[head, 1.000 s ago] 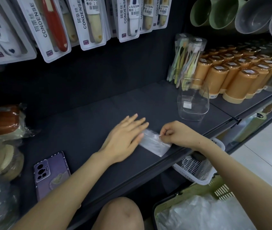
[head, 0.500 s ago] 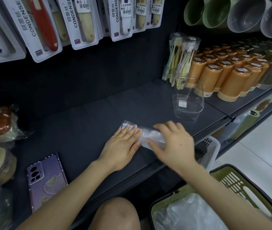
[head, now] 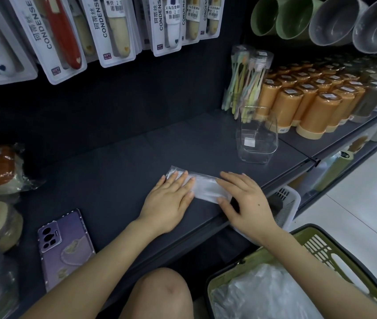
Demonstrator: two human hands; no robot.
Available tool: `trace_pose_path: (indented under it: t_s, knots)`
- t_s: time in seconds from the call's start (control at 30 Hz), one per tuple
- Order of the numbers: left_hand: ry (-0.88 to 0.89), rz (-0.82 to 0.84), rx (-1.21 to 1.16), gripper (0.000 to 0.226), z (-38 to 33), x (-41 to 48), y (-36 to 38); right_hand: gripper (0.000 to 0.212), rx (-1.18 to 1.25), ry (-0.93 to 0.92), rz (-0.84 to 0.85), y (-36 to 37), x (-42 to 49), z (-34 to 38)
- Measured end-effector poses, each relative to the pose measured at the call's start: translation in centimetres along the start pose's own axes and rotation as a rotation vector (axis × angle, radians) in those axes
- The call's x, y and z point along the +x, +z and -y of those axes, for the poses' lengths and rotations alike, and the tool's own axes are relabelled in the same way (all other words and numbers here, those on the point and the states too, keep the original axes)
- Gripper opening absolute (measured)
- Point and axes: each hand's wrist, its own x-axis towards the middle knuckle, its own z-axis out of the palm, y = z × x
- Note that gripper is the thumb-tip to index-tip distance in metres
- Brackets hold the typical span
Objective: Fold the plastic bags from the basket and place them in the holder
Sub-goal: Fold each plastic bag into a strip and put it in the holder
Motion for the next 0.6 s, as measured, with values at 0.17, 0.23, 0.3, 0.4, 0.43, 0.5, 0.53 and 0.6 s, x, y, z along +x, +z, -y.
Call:
trace_pose_path:
  t_s: [0.17, 0.23, 0.3, 0.4, 0.43, 0.5, 0.53, 0.6]
  knots:
    - [0.005, -0.011, -0.074, 0.084, 0.0, 0.0, -0.6, 0.064, -0.134, -0.082, 0.173, 1.5, -0.4, -0.2]
    - [-0.078, -0.125, -0.145, 0.068, 0.0, 0.3, -1.3, 0.064, -0.143, -0.087, 0.195, 1.4, -0.5, -0.5]
    - [-0.081, -0.253, -0.118, 0.071, -0.6, 1.1, -2.0, 0.064, -0.154, -0.106, 0.198, 1.3, -0.4, -0.7]
    - [0.082, -0.118, -0.039, 0.055, -2.2, 2.5, -2.0, 0.062, -0.162, -0.119, 0.216, 1.2, -0.5, -0.7]
    - [0.113, -0.045, -0.033, 0.051, -2.5, 2.9, -1.6, 0.062, -0.16, -0.121, 0.219, 1.2, -0.5, -0.8]
    - [0.131, 0.056, -0.018, 0.05, -2.3, 3.3, -0.8, 0.061, -0.171, -0.134, 0.211, 1.2, -0.5, -0.9]
    - [0.137, 0.075, -0.01, 0.05, -1.9, 3.2, -0.7, 0.061, -0.182, -0.143, 0.203, 1.1, -0.6, -0.9]
    - [0.129, 0.093, -0.008, 0.051, -0.2, 2.9, -0.6, 0.061, -0.2, -0.16, 0.2, 1.1, -0.7, -1.1]
